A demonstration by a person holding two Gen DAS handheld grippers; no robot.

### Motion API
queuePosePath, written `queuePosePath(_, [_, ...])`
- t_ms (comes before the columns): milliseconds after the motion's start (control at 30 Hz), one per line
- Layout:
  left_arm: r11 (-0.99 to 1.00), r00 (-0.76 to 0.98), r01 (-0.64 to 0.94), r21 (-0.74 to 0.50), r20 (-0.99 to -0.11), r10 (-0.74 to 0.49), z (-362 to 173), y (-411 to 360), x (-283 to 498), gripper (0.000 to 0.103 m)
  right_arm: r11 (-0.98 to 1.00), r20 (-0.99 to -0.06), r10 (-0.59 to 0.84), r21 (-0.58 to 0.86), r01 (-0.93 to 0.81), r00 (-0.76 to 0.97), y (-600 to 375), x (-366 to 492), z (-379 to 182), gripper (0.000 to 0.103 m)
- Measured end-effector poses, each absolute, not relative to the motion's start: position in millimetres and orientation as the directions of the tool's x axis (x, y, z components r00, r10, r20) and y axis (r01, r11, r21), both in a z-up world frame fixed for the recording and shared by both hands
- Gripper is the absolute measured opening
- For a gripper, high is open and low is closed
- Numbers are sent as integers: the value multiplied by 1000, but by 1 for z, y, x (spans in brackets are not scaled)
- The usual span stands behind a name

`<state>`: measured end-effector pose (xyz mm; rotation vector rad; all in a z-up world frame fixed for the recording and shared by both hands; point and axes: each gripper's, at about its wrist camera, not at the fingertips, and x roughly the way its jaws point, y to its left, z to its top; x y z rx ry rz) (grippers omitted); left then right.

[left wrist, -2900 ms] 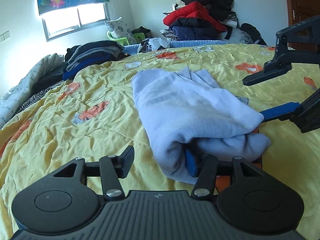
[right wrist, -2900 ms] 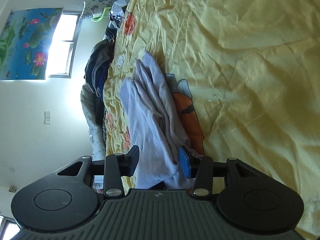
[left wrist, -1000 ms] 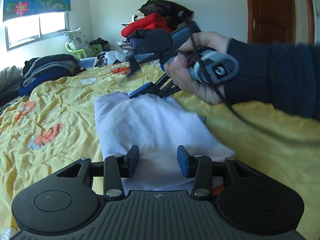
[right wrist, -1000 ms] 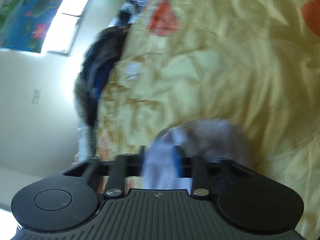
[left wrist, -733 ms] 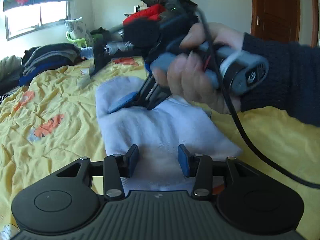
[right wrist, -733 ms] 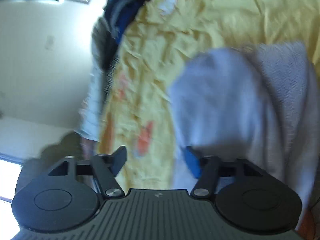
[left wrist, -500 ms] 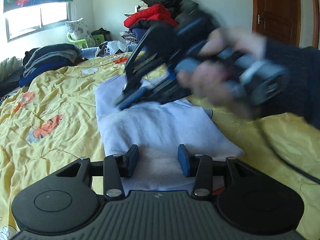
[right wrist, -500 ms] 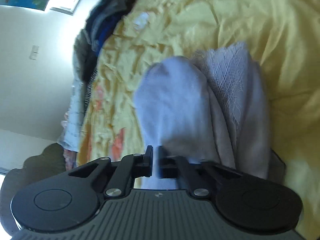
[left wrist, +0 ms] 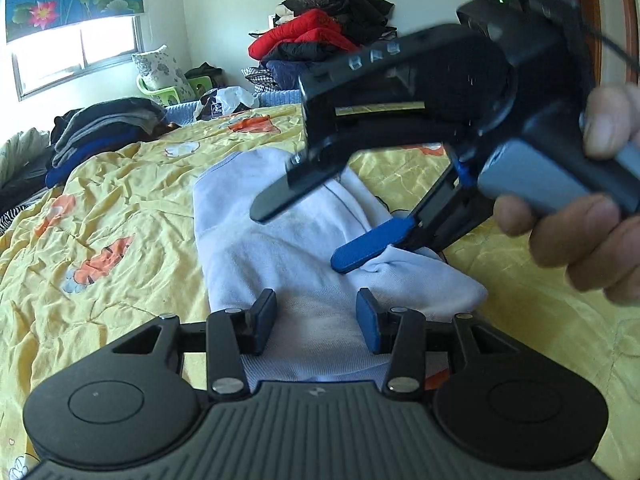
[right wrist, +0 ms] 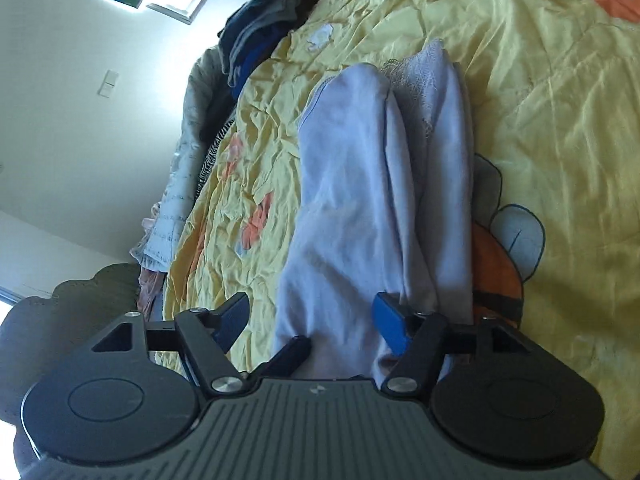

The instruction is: Fold small clothes

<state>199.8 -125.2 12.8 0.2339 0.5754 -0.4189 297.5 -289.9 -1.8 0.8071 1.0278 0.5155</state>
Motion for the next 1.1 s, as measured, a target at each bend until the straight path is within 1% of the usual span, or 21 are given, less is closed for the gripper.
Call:
queuePosePath(67, [890,762,444,103,-567,-314,13,-126,199,43,593,-538,719,805,16,440,-296,299,-4,63])
queuePosePath(133, [890,765,442,109,-564,-311,12,-127,198,43,599,-548,713,800,25,437,-298,298,-4,60])
queuePosePath(200, [892,759,442,94,-570,-316,17,-125,198,43,593,-549,704,803,52,451,-303,292,1,64])
queuePosePath(267, [904,733,428,-5,-584,-350,29,-111,203,45,562,-519,712,825,59,474,-312,285,9,70])
queuePosePath(300, [908,720,414,-72,-584,-375,35,-100,207,53,548,-500,717,835,51,486,-320,282,13,71])
queuePosePath(333, [911,712,389,-140,-582,-394,41,-86,212,60,553,-502,708,831,52,496,-327,280,15,72])
queuePosePath(367, [915,707,349,-205,-583,-400,44,-73,218,74,569,-516,692,820,59,505,-333,278,16,71])
queuePosePath(400, [911,698,305,-276,-586,-411,45,-59,226,77,591,-534,671,804,64,514,-340,276,16,73])
queuePosePath(433, [895,679,258,-363,-591,-435,44,-43,237,77,616,-557,648,784,74,519,-345,276,16,75])
queuePosePath(500, [847,636,148,-511,-607,-477,36,-17,257,77,673,-622,597,732,105,506,-350,277,10,74])
queuePosePath(533, [817,606,93,-569,-619,-500,30,-7,268,77,695,-644,574,710,115,505,-351,277,8,74])
queuePosePath(567, [797,578,60,-601,-630,-519,24,-1,276,77,702,-646,566,704,112,512,-352,276,5,74])
queuePosePath(633, [772,550,38,-634,-632,-546,18,1,285,76,674,-628,595,730,113,502,-352,276,-1,74])
queuePosePath(767, [645,483,31,-764,-553,-679,7,0,301,76,657,-619,621,746,111,482,-347,284,-5,76])
queuePosePath(800, [627,464,31,-778,-545,-698,5,-2,305,76,650,-618,626,750,118,476,-345,288,-5,77])
queuePosePath(867, [632,437,11,-775,-565,-700,-3,-6,314,76,627,-607,650,768,128,458,-343,294,-8,80])
queuePosePath(1000, [580,422,-11,-815,-529,-736,-11,-4,319,75,584,-570,720,806,97,396,-329,299,-12,82])
queuePosePath(1033, [582,422,-12,-813,-532,-734,-12,-5,319,72,586,-565,721,806,83,401,-327,298,-11,83])
queuePosePath(1067, [597,422,-13,-802,-545,-724,-11,-6,319,61,588,-563,721,805,74,404,-325,297,-11,81])
queuePosePath(1100, [617,419,-14,-787,-565,-711,-11,-6,319,47,587,-561,721,806,72,407,-324,296,-11,78])
